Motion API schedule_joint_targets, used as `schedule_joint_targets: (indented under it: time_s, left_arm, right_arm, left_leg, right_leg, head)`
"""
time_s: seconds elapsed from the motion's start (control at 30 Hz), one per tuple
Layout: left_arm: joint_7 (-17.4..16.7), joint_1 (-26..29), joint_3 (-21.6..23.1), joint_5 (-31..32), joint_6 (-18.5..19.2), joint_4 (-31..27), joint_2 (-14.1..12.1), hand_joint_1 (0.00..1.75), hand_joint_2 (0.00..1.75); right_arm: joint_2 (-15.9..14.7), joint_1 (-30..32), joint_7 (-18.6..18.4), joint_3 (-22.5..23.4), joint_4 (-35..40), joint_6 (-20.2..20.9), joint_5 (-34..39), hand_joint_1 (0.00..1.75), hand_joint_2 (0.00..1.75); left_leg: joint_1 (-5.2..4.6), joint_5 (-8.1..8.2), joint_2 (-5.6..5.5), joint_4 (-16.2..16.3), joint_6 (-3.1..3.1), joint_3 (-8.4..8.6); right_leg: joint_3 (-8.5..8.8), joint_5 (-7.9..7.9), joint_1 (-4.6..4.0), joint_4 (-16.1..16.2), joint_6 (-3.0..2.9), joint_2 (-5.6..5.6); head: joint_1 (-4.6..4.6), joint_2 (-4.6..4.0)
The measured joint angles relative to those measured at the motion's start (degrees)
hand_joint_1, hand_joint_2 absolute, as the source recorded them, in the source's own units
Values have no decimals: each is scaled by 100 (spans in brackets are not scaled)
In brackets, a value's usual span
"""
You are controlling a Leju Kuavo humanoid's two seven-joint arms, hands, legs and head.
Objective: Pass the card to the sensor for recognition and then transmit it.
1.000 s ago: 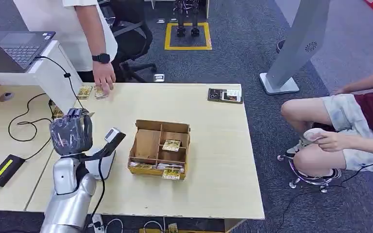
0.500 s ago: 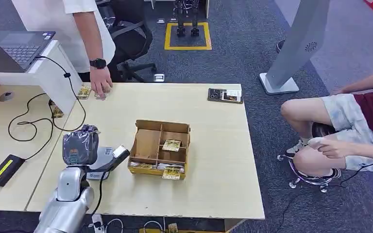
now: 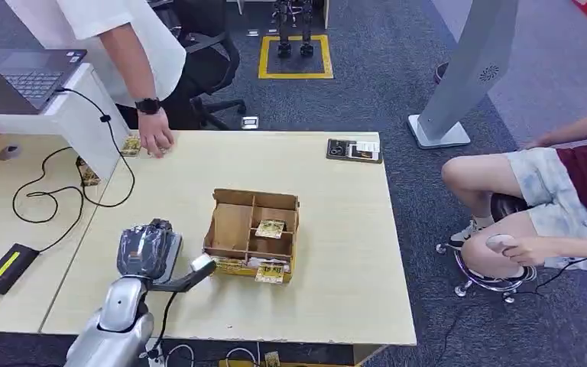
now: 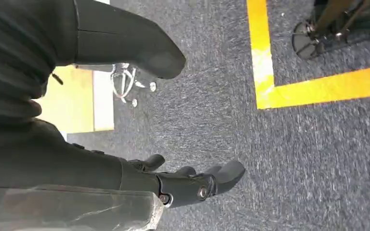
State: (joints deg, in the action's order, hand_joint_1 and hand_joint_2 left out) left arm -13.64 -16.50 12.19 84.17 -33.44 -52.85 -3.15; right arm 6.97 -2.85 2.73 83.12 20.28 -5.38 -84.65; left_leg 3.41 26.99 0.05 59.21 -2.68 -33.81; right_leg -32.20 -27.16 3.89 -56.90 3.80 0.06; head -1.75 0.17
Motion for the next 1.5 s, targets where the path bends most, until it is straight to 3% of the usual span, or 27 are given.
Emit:
schedule_joint_targets:
  time_s: [0.17, 0.57, 1.37, 1.5]
  left_arm:
    - [-260, 201, 217, 9, 153, 0, -20, 175, 175]
    - [-334, 236, 271, -68, 394, 171, -59, 175, 175]
    - [-334, 233, 274, -118, 359, 199, -57, 175, 175]
    - [-201, 251, 274, -252, 26, 199, -57, 175, 175]
  right_arm:
    - [87, 19, 7, 4, 196, 146, 0, 0, 175]
    - [227, 51, -57, 42, 555, 321, -2, 0, 175]
    - [295, 58, -61, 101, 743, 376, -7, 0, 175]
    - [295, 57, -61, 114, 743, 376, -7, 0, 175]
  left_leg:
    - [0, 1, 0, -1, 0, 1]
    - [0, 0, 0, -2, 0, 30]
    - [0, -1, 0, -3, 0, 46]
    - [0, -1, 0, -3, 0, 49]
  right_leg:
    - [1, -1, 0, 0, 0, -1]
    - [36, 0, 0, 0, 0, -1]
    - [52, 1, 0, -1, 0, -2]
    - [52, 1, 0, -1, 0, -1]
  head:
    - [2, 0]
    - [0, 0]
    - [0, 0]
    - [0, 0]
